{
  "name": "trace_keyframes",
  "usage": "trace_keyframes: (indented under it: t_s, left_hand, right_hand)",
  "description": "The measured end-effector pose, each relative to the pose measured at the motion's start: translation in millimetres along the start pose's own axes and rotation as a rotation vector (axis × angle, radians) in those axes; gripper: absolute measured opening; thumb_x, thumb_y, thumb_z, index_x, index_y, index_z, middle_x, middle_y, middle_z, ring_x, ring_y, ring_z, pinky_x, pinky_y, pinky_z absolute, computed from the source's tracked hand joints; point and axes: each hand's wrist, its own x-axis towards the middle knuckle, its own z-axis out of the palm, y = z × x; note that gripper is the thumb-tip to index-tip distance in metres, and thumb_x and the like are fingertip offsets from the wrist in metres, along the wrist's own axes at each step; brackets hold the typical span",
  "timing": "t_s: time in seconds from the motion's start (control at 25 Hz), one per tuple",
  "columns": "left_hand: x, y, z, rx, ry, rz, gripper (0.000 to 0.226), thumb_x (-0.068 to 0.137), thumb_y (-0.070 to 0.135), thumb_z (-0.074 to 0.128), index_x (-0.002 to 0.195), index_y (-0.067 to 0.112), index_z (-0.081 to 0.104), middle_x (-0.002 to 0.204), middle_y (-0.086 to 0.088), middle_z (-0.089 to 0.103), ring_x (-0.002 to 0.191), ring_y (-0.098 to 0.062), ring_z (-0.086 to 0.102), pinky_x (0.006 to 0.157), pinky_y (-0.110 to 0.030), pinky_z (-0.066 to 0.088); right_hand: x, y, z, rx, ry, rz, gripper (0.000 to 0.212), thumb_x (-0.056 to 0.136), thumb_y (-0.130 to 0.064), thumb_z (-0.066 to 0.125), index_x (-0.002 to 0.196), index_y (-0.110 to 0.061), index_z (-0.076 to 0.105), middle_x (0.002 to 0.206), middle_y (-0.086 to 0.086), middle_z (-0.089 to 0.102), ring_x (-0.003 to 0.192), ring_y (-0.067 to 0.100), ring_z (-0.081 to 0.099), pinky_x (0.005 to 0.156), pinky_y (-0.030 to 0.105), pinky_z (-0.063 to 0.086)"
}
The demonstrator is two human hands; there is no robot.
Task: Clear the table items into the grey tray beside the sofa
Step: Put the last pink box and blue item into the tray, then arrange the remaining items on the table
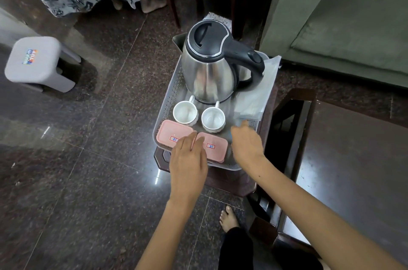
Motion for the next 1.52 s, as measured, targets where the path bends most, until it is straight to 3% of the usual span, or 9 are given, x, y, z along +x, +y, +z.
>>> trace_keyframes:
  t_s: [0.16, 0.28, 0.4, 0.52, 0.72, 0.92, 1.12, 1.4, 1.52]
  left_hand:
    - [-1.1, 14.2, 3.6, -0.046, -0.022, -0.030, 0.025, 0.086, 0.001, 0.058, 0.110, 0.002, 0.067, 0.119, -0.016, 0.065, 0.109, -0.035, 0.059, 0.095, -0.045, 0.048]
    - [-6.6, 35.2, 8.0, -0.068, -0.014, -0.009, 0.025, 0.087, 0.002, 0.057, 0.110, 0.003, 0.066, 0.116, -0.012, 0.066, 0.111, -0.032, 0.057, 0.099, -0.040, 0.044]
    - [-16.2, 74.5, 20.7, -0.135, -0.031, 0.029, 0.024, 0.088, 0.006, 0.057, 0.110, 0.005, 0.066, 0.114, -0.010, 0.067, 0.104, -0.028, 0.059, 0.093, -0.039, 0.048]
    - [-32.0, 133.6, 45.0, -0.213, -0.086, 0.095, 0.024, 0.092, 0.012, 0.056, 0.113, 0.008, 0.065, 0.115, -0.006, 0.067, 0.107, -0.023, 0.058, 0.095, -0.034, 0.046]
    - [-76.5, 267.2, 105.2, -0.286, -0.230, 0.228, 0.024, 0.092, 0.015, 0.057, 0.112, 0.008, 0.066, 0.112, -0.006, 0.068, 0.105, -0.023, 0.059, 0.093, -0.036, 0.049]
    - [-139.6, 417.4, 163.6, -0.331, -0.367, 0.324, 0.023, 0.092, 0.017, 0.057, 0.112, 0.011, 0.065, 0.111, -0.002, 0.068, 0.105, -0.017, 0.057, 0.091, -0.021, 0.040]
    - [-174.2, 541.0, 208.2, -0.354, -0.425, 0.344, 0.022, 0.092, 0.018, 0.057, 0.112, 0.013, 0.066, 0.111, -0.001, 0.068, 0.104, -0.017, 0.057, 0.089, -0.022, 0.041]
    - [-161.0, 593.0, 239.6, -0.340, -0.410, 0.223, 0.022, 0.093, 0.019, 0.056, 0.111, 0.014, 0.066, 0.110, 0.002, 0.068, 0.103, -0.015, 0.056, 0.085, -0.024, 0.044]
    - [-145.8, 600.1, 254.4, -0.307, -0.423, 0.183, 0.024, 0.093, 0.020, 0.056, 0.113, 0.013, 0.066, 0.113, 0.001, 0.067, 0.108, -0.017, 0.056, 0.087, -0.025, 0.043]
  right_hand:
    - [-2.4, 11.8, -5.3, 0.058, 0.005, -0.064, 0.026, 0.083, 0.005, 0.056, 0.108, -0.003, 0.057, 0.116, 0.019, 0.053, 0.100, 0.039, 0.061, 0.080, 0.041, 0.050]
    - [-26.4, 41.1, -2.5, 0.283, 0.198, -0.089, 0.016, 0.086, -0.010, 0.058, 0.102, -0.009, 0.061, 0.104, 0.011, 0.061, 0.090, 0.034, 0.064, 0.074, 0.040, 0.053]
    - [-62.8, 84.7, 7.2, 0.525, 0.396, 0.025, 0.013, 0.086, -0.022, 0.061, 0.097, -0.018, 0.067, 0.094, 0.000, 0.067, 0.079, 0.023, 0.067, 0.065, 0.038, 0.056]
    - [-94.5, 150.8, 21.7, 0.644, 0.405, 0.224, 0.012, 0.084, -0.023, 0.065, 0.095, -0.022, 0.070, 0.089, -0.003, 0.071, 0.077, 0.017, 0.068, 0.066, 0.034, 0.056]
    - [-159.4, 299.5, 42.2, 0.684, 0.379, 0.513, 0.014, 0.084, -0.025, 0.063, 0.095, -0.020, 0.071, 0.090, 0.004, 0.073, 0.084, 0.025, 0.068, 0.073, 0.038, 0.055]
    - [-241.8, 451.9, 42.9, 0.662, 0.371, 0.584, 0.017, 0.086, -0.027, 0.059, 0.097, -0.020, 0.070, 0.094, 0.004, 0.073, 0.088, 0.027, 0.068, 0.074, 0.040, 0.054]
    - [-303.6, 572.7, 39.8, 0.619, 0.421, 0.604, 0.013, 0.086, -0.028, 0.061, 0.095, -0.024, 0.070, 0.093, -0.001, 0.071, 0.080, 0.023, 0.068, 0.064, 0.035, 0.053]
    - [-302.0, 673.7, 23.0, 0.607, 0.592, 0.533, 0.010, 0.084, -0.016, 0.066, 0.091, -0.018, 0.071, 0.088, 0.000, 0.072, 0.071, 0.021, 0.068, 0.059, 0.034, 0.055]
    - [-266.8, 711.1, 11.6, 0.595, 0.551, 0.519, 0.010, 0.083, -0.014, 0.065, 0.090, -0.017, 0.072, 0.089, 0.004, 0.073, 0.076, 0.025, 0.068, 0.064, 0.035, 0.054]
